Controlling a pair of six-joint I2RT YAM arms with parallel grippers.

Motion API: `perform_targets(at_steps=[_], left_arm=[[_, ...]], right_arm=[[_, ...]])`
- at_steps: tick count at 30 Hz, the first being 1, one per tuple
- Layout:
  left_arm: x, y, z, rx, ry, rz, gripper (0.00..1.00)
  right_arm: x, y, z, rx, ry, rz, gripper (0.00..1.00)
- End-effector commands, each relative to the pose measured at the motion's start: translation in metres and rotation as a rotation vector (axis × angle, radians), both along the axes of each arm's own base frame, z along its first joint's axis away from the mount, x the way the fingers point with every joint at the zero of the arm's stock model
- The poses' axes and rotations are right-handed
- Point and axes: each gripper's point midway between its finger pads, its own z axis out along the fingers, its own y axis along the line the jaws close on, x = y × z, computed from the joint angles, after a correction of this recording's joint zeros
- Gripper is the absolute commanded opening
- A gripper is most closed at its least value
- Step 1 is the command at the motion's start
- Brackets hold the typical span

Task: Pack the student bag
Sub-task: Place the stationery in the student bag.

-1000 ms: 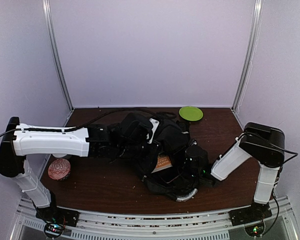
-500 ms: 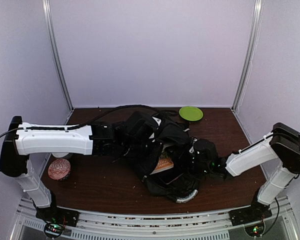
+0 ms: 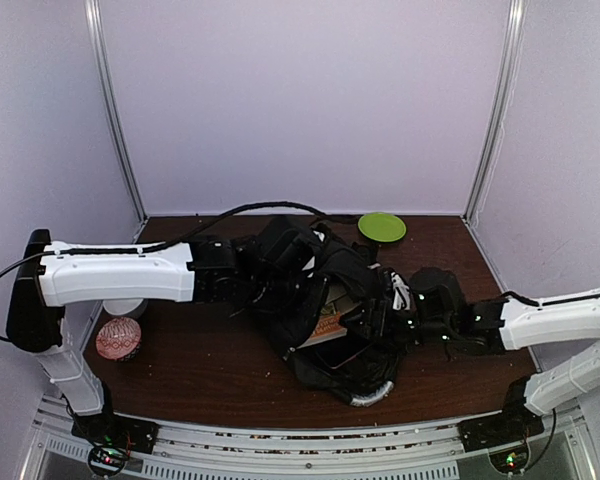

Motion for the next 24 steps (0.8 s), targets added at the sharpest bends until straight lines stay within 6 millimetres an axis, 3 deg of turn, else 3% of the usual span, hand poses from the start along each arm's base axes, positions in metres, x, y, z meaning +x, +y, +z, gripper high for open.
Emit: perform_targets(at_steps=[1, 3, 4, 6, 8, 10, 11, 16, 19, 21, 24], left_arm=[[0.016, -0.01, 0.039, -0.097, -0.072, 0.02, 0.0], [0.01, -0.009, 0.032, -0.072, -0.064, -0.023, 0.01], [0.006, -0.009, 0.027, -0.06, -0.056, -0.05, 0.08], [-0.007, -0.008, 0.019, -0.047, -0.032, -0.12, 0.32], [-0.026, -0.006, 0.017, -0.048, -0.009, -0.213, 0.65], [-0.042, 0.001, 0.019, -0.034, -0.011, -0.276, 0.89], [-0.048, 0.006, 0.021, -0.033, -0.011, -0.295, 0.96], [-0.079, 0.035, 0.042, -0.094, -0.018, -0.401, 0.98], [-0.083, 0.06, 0.054, -0.12, -0.07, -0.387, 0.98], [-0.074, 0.079, 0.059, -0.134, -0.108, -0.314, 0.98], [-0.042, 0.108, 0.051, -0.132, -0.093, -0.128, 0.98]], right_arm=[[-0.006, -0.045, 0.0, -0.253, -0.136, 0.015, 0.72], [-0.004, -0.067, 0.009, -0.316, -0.186, -0.034, 0.72], [-0.003, -0.077, 0.015, -0.332, -0.216, -0.053, 0.72], [-0.004, -0.096, 0.031, -0.354, -0.274, -0.095, 0.72], [-0.004, -0.109, 0.041, -0.376, -0.311, -0.117, 0.73], [-0.004, -0.118, 0.045, -0.393, -0.326, -0.129, 0.73], [-0.004, -0.121, 0.046, -0.401, -0.325, -0.139, 0.73], [0.004, -0.134, 0.045, -0.39, -0.293, -0.218, 0.73], [0.008, -0.137, 0.057, -0.304, -0.312, -0.267, 0.73], [0.006, -0.128, 0.071, -0.202, -0.338, -0.249, 0.72], [0.0, -0.111, 0.084, -0.091, -0.324, -0.196, 0.72]])
